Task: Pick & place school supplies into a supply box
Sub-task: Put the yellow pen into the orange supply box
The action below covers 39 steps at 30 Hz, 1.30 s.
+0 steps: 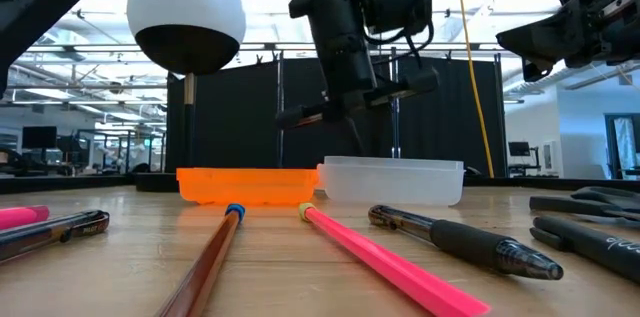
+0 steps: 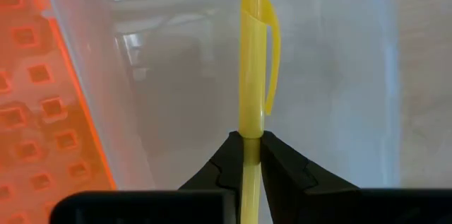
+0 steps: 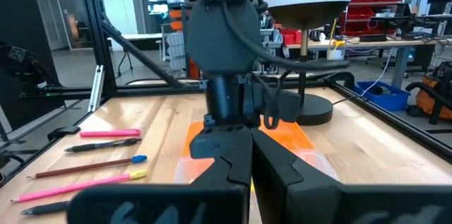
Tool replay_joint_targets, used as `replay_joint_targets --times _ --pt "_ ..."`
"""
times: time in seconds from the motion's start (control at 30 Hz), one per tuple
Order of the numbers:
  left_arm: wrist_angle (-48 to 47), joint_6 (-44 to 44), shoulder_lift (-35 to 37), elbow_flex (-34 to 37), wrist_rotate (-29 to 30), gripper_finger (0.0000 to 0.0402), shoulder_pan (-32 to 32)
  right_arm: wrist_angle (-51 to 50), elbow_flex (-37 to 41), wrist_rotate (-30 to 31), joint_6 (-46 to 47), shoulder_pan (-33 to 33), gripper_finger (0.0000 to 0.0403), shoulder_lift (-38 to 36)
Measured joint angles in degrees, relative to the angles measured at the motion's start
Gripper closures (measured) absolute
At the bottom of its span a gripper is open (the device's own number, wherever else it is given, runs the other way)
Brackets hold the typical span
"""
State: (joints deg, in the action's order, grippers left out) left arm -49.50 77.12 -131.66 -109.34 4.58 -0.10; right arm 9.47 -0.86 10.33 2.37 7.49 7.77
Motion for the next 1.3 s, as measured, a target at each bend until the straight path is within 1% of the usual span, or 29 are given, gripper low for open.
replay_joint_targets --times 0.37,0.63,0.87,1.3 --pt "-0.5 -1.4 -0.3 0.0 0.0 0.0358 0.0 -0.4 0.0 0.0 0.0 0.0 0.0403 0.0" --pt "-0.5 1.7 -0.3 0.0 3.6 0.0357 -0.9 -0.7 0.0 0.0 0.0 0.0 0.0403 0.0" --pt "-0.5 4.2 -2.4 0.0 2.9 0.0356 -1.5 -0.9 0.0 0.0 0.0 0.0 0.0403 0.0" --pt "0.1 3.8 -3.2 -0.1 3.0 0.0355 -1.6 -1.2 0.0 0.0 0.0 0.0 0.0403 0.4"
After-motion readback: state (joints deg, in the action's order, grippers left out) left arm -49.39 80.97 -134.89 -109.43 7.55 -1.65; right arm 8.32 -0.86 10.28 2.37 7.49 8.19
